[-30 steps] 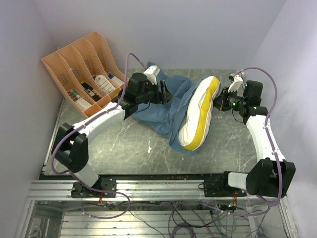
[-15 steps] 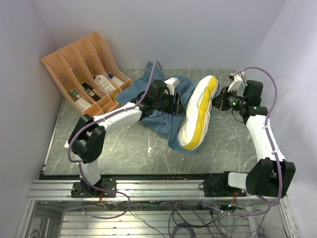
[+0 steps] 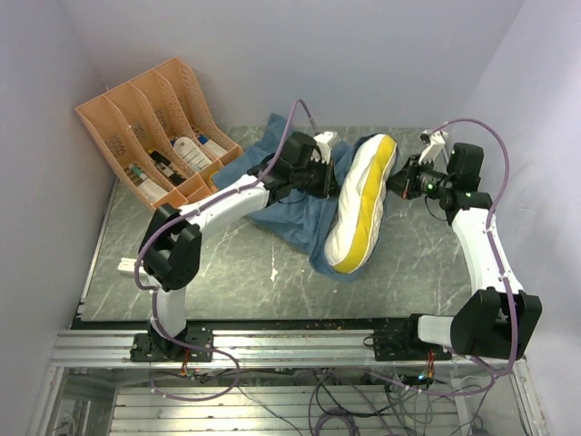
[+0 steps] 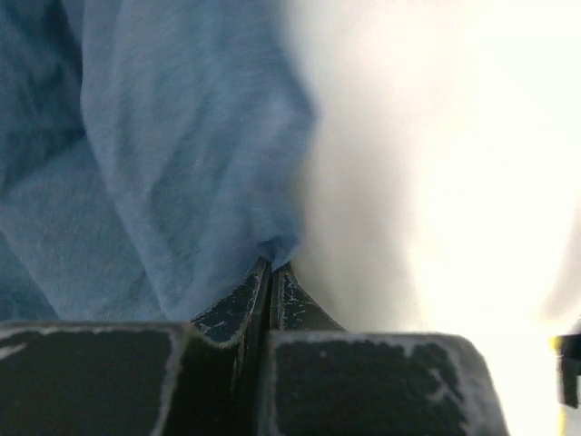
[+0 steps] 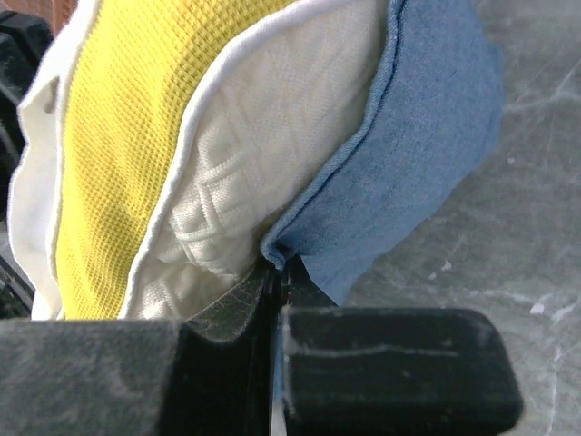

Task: Put the pillow into the pillowcase

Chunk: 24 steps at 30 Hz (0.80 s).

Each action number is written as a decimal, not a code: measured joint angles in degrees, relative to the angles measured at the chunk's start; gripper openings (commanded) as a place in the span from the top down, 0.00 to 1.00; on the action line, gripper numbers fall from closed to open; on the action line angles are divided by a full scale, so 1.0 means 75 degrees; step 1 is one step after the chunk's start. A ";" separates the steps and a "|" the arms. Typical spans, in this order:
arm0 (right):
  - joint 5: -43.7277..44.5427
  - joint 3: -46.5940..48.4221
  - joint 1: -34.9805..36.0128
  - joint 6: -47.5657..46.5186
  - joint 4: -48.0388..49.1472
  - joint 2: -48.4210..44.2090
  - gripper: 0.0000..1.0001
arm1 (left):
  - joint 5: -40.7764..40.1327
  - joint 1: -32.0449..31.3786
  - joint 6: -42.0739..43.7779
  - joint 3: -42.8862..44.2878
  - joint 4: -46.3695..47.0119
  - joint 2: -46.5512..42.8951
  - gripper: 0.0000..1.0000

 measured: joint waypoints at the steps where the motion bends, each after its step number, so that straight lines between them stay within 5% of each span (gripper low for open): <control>1: -0.0020 0.0134 0.0000 0.0041 -0.0017 0.0052 1.00 | -0.0017 0.0023 0.0026 0.0294 -0.0213 0.0006 0.93; 6: -0.0262 0.1859 -0.0399 0.0694 0.0245 0.0635 1.00 | -0.0440 0.0189 0.0131 0.3168 -0.1154 0.0006 0.93; 12: -0.1591 0.2804 -0.0201 0.2707 0.2503 0.0341 1.00 | -0.1326 0.1005 0.0079 0.7227 -0.1352 -0.0082 0.93; 15: -0.2200 0.2981 0.1239 0.3372 0.3203 -0.0122 1.00 | -0.1148 0.1705 -0.0358 0.7685 -0.1122 -0.0201 0.93; 17: -0.2483 0.3736 0.1364 0.3348 0.3002 -0.0102 1.00 | -0.0909 0.1871 -0.0729 0.7443 -0.0758 -0.0189 0.93; 21: -0.2544 0.5482 -0.1311 0.4106 0.3582 0.0906 1.00 | -0.0583 0.0557 -0.0950 0.6878 -0.0382 0.0198 0.93; 24: -0.2567 0.5514 -0.2620 0.5284 0.4698 0.1746 1.00 | -0.0493 -0.0793 -0.0764 0.6752 -0.0609 0.0580 0.93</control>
